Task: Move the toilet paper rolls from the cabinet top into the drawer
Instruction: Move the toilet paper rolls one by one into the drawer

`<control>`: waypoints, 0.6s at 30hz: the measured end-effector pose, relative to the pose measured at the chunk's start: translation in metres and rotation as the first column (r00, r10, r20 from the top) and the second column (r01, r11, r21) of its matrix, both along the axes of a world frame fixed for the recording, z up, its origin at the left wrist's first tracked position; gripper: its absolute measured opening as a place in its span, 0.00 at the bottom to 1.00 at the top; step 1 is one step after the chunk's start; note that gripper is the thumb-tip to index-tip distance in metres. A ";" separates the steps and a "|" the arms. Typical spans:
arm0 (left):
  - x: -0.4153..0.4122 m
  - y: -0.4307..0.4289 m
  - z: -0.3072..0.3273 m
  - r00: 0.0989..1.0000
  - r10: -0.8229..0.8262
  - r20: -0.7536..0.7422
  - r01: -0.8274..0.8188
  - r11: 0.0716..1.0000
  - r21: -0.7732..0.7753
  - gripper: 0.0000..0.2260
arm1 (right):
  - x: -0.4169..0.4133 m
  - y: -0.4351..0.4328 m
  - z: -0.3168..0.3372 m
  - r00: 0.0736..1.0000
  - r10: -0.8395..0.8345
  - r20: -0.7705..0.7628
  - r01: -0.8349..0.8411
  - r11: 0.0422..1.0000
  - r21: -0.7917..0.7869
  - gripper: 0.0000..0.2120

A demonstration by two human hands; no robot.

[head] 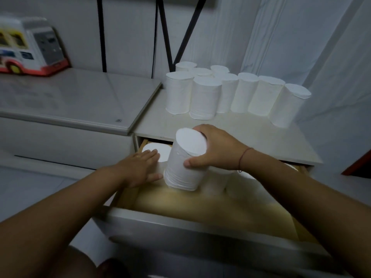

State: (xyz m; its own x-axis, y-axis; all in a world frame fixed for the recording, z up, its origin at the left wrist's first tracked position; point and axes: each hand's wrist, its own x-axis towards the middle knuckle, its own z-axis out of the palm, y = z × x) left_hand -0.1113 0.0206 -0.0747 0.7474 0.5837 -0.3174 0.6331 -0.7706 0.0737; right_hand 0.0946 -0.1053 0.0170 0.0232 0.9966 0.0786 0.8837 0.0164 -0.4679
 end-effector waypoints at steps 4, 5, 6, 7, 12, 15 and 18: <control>-0.012 0.009 -0.011 0.995 0.006 0.099 -0.006 1.000 0.004 0.30 | -0.023 0.009 -0.022 0.998 0.060 -0.001 -0.060 0.996 -0.062 0.37; -0.014 0.011 -0.013 0.992 0.022 0.127 -0.022 1.000 0.002 0.29 | -0.028 0.013 -0.029 0.998 0.065 0.002 -0.064 0.994 -0.086 0.38; -0.016 0.013 -0.015 0.988 0.037 0.152 -0.037 0.999 -0.002 0.27 | -0.032 0.016 -0.037 0.998 0.065 0.007 -0.063 0.992 -0.109 0.39; -0.018 0.013 -0.017 0.984 0.045 0.173 -0.045 0.999 -0.003 0.27 | -0.037 0.020 -0.045 0.998 0.062 0.013 -0.060 0.990 -0.125 0.40; -0.026 0.011 -0.026 0.966 0.040 0.254 -0.053 0.998 0.042 0.25 | -0.059 0.036 -0.087 0.998 0.016 0.058 -0.007 0.989 -0.147 0.44; -0.026 0.011 -0.029 0.964 0.046 0.262 -0.064 0.996 0.063 0.23 | -0.067 0.038 -0.109 0.995 -0.002 0.100 0.017 0.988 -0.154 0.43; -0.026 0.013 -0.028 0.960 0.046 0.277 -0.063 0.997 0.053 0.23 | -0.074 0.041 -0.121 0.991 -0.037 0.129 0.050 0.994 -0.101 0.44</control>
